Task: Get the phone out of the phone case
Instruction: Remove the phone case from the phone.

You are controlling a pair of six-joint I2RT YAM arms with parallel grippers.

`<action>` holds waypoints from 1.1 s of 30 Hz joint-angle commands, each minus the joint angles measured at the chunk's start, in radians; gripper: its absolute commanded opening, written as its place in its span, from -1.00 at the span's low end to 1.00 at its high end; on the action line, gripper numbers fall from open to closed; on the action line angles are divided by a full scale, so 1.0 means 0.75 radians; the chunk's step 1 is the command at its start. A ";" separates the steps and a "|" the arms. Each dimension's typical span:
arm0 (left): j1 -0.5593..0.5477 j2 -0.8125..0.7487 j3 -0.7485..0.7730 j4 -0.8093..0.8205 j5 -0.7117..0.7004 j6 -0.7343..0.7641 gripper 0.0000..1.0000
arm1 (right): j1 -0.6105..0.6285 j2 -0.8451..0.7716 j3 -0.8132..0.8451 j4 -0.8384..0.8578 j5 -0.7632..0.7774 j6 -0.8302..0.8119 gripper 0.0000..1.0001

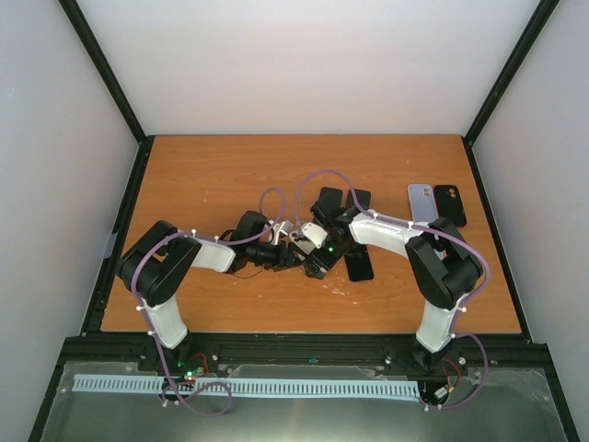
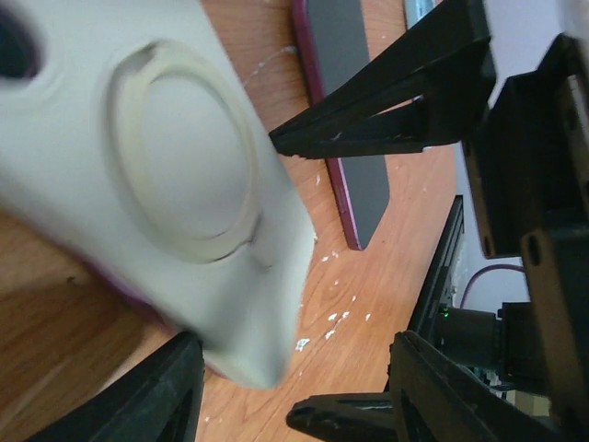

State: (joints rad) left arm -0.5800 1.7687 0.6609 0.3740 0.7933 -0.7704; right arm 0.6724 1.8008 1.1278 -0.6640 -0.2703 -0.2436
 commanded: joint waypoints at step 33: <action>0.113 -0.388 -0.313 -0.092 -0.438 -0.173 0.16 | 0.116 0.425 0.397 -0.362 0.241 0.389 1.00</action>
State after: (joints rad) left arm -0.5037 1.5047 0.4343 0.3153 0.4873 -0.8852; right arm 0.7261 2.0319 1.4399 -0.8795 -0.1699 -0.0513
